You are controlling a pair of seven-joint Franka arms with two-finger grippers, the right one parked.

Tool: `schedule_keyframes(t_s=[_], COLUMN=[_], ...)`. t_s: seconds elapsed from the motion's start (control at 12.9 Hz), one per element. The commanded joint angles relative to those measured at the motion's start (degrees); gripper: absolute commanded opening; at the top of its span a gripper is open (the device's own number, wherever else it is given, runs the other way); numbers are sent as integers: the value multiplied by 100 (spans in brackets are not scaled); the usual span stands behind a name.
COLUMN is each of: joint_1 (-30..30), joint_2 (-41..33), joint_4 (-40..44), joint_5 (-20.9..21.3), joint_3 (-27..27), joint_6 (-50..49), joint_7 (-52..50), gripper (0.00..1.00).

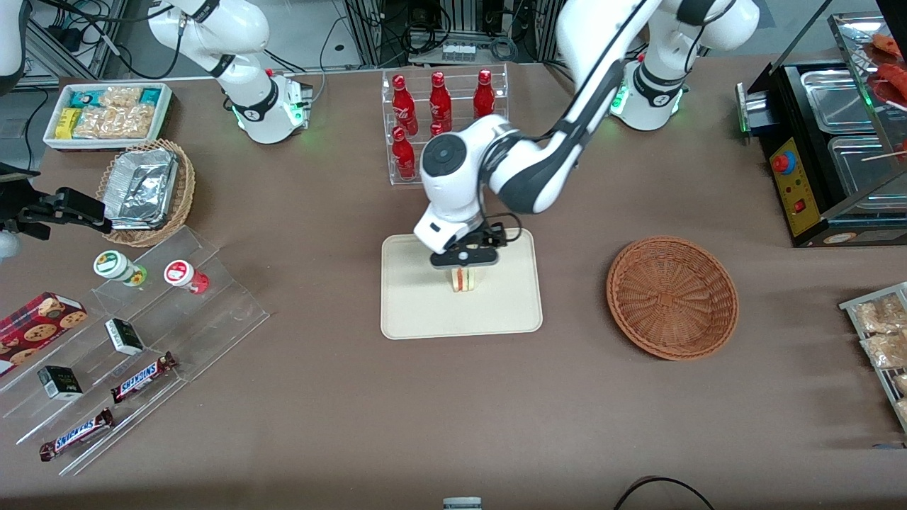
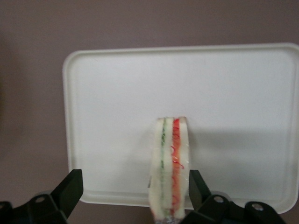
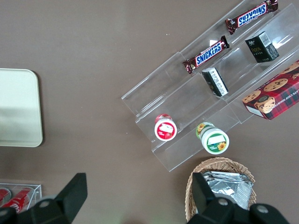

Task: Place sandwich from basket to tray

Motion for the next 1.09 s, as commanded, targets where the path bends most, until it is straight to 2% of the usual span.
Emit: schedule_keyframes(t_s=[0.0,0.39,1.01], joint_1=[388,1337,2955], joint_2=[-743,-1588,-2213], joint_4=[-130,-191,-226], joint_5=[-43,-51,-280], joint_3=[-16,-16,-16], joint_6=[-646,-1632,-2388], joint_7=[-34,-26,2108], gripper=[100,100,100])
